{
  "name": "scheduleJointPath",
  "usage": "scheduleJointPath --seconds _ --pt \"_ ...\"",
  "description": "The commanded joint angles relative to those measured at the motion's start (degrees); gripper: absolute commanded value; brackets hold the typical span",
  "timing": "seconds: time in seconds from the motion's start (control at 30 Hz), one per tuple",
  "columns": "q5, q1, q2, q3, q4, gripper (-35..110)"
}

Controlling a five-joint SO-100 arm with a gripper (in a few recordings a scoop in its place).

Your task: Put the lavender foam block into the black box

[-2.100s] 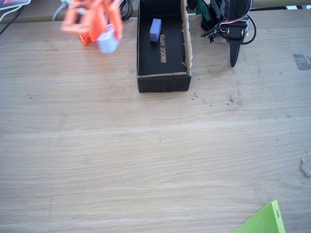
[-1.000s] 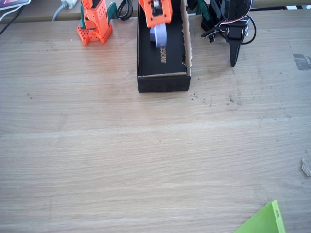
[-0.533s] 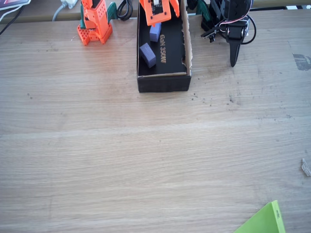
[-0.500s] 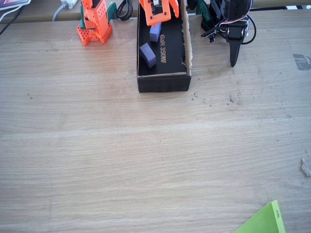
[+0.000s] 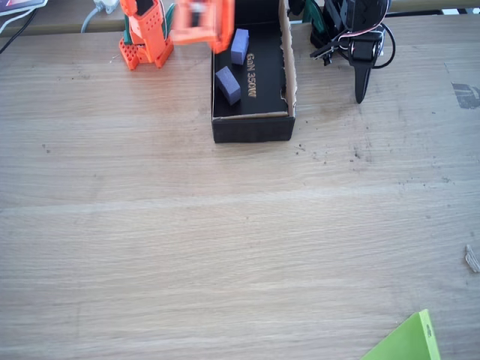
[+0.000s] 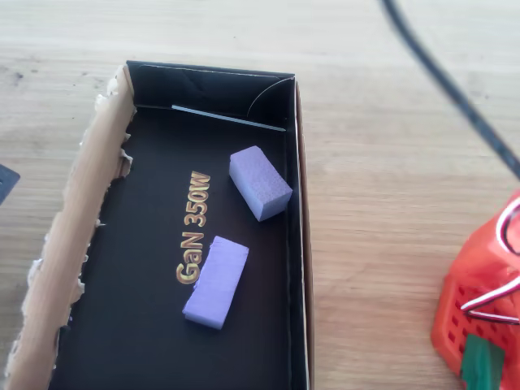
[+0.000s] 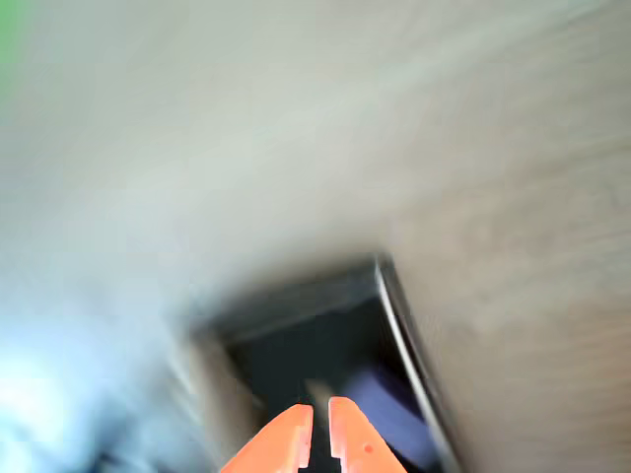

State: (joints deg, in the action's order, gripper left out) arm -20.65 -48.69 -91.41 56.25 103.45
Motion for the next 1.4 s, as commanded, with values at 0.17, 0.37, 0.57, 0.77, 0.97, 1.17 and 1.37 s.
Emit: scheduleJointPath --seconds 0.17,0.37,0.57,0.77,0.97,1.17,1.37 --pt "18.11 -23.38 -10.28 10.46 -9.4 0" --pt "19.78 -33.05 -17.14 25.05 -16.0 0" --pt "16.17 -36.65 -31.29 50.36 -31.2 0" --pt "13.36 -37.18 -43.86 70.05 -43.86 0" --pt "11.25 -37.88 -60.47 87.8 -50.45 0" --pt "9.32 -38.5 -75.59 100.9 -50.27 0" --pt "9.84 -38.76 -82.71 106.17 -46.05 0"
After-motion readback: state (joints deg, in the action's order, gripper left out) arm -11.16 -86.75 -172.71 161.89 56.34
